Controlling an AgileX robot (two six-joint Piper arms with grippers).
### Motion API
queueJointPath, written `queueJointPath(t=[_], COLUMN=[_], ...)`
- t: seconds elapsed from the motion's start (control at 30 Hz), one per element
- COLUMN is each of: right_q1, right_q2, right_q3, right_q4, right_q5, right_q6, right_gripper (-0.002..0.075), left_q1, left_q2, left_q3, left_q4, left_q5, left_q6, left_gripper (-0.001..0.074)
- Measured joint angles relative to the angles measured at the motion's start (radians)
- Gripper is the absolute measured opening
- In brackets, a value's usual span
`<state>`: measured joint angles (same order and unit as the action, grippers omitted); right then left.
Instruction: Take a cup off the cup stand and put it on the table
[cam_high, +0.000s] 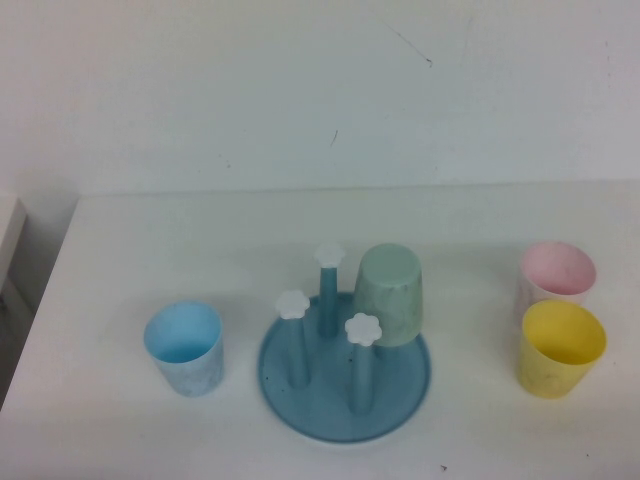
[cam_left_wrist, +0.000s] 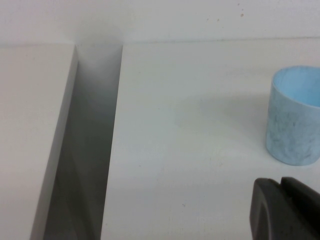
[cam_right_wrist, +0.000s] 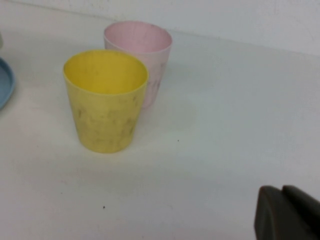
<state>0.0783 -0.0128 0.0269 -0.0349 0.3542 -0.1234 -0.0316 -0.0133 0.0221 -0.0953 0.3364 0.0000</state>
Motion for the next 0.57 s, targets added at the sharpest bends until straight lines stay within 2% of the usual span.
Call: queueJointPath(t=[0.57], right_q1=[-0.004], right_q2=[0.0], right_q3=[0.0], right_q4=[0.0], right_q5=[0.0], right_q6=[-0.04], right_gripper=[-0.0002], left_q1=[0.0], left_q2=[0.0], left_q3=[0.0], left_q4=[0.001], left_q5=[0.0], left_q6=[0.0], left_gripper=[-0.0002])
